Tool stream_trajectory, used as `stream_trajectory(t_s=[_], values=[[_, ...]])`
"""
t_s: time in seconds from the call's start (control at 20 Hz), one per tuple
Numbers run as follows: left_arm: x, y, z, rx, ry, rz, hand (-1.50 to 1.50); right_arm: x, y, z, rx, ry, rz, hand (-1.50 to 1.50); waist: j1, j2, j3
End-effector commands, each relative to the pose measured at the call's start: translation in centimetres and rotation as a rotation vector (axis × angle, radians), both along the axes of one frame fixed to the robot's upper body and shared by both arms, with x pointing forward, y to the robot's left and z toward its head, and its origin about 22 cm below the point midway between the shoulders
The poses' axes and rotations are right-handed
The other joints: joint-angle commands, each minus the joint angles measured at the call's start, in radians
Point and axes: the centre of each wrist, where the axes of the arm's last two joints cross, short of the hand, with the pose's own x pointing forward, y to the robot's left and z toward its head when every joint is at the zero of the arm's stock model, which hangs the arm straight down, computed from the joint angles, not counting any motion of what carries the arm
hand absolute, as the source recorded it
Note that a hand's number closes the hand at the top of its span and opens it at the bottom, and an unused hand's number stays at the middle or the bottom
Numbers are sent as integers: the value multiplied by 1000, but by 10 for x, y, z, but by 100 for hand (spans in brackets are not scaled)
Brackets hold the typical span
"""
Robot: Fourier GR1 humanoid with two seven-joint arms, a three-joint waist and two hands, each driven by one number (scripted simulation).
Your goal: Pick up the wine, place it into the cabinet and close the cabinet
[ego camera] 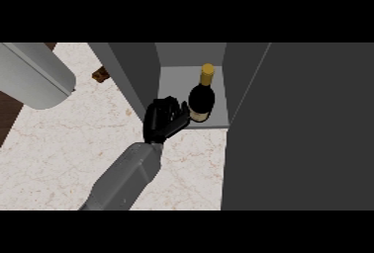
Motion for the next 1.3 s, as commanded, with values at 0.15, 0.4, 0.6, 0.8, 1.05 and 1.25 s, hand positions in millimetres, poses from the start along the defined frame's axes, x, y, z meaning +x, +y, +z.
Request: stream_trajectory(t_s=[0.15, 0.4, 0.6, 0.8, 1.05, 1.25], values=[[28, 4, 7, -1, 16, -22, 150, 8, -7, 1, 11, -5, 9, -150, -10, 4, 0], [40, -2, 23, -59, 14, -6, 150, 2, -3, 14, -8, 10, 19, -150, -13, 4, 0], [43, -7, 27, -42, 2, -2, 150, 20, 9, -17, -11, 29, 36, -150, -14, 5, 0], [52, -7, 36, -67, 22, -4, 150, 21, 3, -1, 6, -1, 20, -150, -15, 6, 0], [57, 2, 31, 24, 53, 53, 150, 6, 3, -1, -5, -6, 37, -150, -34, 11, 0], [63, 3, 36, 34, 85, 76, 150, -2, 3, -11, -9, -5, 48, -150, -44, 13, 0]])
